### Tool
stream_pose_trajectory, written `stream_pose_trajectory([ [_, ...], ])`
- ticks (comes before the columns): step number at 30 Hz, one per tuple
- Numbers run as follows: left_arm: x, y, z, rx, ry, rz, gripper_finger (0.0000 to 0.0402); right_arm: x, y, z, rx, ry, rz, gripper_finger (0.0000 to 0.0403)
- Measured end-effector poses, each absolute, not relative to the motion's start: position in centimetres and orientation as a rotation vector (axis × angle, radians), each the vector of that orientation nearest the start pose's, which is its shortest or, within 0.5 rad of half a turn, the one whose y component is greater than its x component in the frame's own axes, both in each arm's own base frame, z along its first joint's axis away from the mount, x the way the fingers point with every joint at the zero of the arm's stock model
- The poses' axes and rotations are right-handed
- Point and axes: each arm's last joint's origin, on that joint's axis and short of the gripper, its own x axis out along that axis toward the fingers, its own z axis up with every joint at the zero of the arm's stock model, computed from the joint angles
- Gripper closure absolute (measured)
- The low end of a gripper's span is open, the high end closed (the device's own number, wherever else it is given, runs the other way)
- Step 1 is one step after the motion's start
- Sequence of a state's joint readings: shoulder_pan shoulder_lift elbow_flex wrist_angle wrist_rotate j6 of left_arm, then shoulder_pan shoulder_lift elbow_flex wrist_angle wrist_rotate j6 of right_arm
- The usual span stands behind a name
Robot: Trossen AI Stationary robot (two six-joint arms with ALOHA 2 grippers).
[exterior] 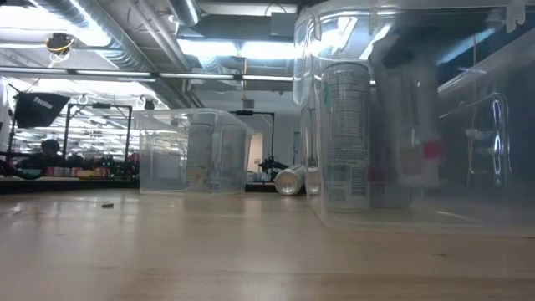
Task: Sort soda cans
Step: Put the white pink soda can into the bottom right transparent bin, then move the white yellow soda can to the center of the table
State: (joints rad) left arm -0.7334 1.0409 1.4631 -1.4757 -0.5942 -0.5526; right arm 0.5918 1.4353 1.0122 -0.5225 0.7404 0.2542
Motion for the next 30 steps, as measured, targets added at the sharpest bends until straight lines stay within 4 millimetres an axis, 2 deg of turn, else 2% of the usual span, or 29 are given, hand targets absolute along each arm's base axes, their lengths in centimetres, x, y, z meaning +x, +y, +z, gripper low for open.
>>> stream_pose_trajectory([
  [5,10.8,-7.6,40.7,0.13,0.819,0.105,0.0094,24.8,13.7,23.3,-0.311,0.713,-0.221,0.0152],
  [9,10.8,-7.6,40.7,0.125,0.818,0.107,0.0094,24.7,13.7,23.1,-0.312,0.715,-0.223,0.0148],
  [18,10.8,-7.6,40.7,0.122,0.817,0.109,0.0094,24.6,13.7,23.0,-0.325,0.723,-0.221,0.0072],
  [22,10.8,-7.6,40.7,0.122,0.817,0.109,0.0094,25.1,14.0,24.3,-0.371,0.704,-0.18,0.0056],
  [30,10.9,-7.6,40.7,0.117,0.816,0.111,0.0094,25.4,14.3,28.9,-0.453,0.734,-0.139,0.0057],
])
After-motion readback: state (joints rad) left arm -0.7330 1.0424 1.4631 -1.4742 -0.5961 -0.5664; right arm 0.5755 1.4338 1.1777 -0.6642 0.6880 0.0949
